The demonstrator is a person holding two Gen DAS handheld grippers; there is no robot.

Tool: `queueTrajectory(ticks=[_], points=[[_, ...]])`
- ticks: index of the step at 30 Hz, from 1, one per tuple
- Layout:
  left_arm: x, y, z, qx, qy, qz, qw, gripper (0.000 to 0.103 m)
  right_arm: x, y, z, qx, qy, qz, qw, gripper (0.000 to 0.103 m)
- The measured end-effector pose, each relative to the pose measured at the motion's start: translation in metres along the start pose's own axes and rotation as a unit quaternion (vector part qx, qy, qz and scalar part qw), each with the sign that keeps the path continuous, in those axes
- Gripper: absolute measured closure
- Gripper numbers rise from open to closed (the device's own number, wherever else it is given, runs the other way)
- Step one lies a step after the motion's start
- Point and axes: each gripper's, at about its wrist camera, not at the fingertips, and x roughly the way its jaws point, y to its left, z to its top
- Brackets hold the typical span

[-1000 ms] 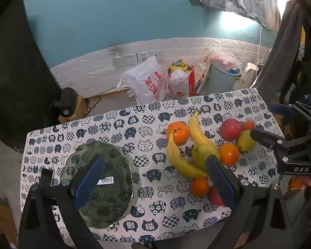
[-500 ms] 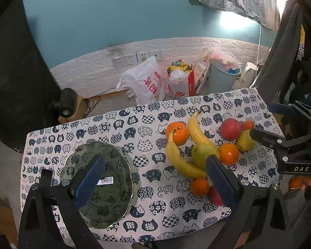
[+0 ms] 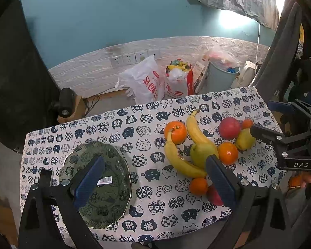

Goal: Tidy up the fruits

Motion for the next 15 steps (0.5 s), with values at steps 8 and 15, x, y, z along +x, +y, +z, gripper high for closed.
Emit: queueTrajectory(ticks=[8,15], points=[[0.004,-0.004,0.003,0.008,0.006,0.001,1.0,0.004,0.001,-0.002,0.001,0.005,0.002,-0.003,1.0,0.018],[0.008,-0.014,0.007,0.018,0.01,0.003,0.9998,0.004,-0.002,-0.012,0.0,0.014,0.004,-0.011,1.0,0.018]])
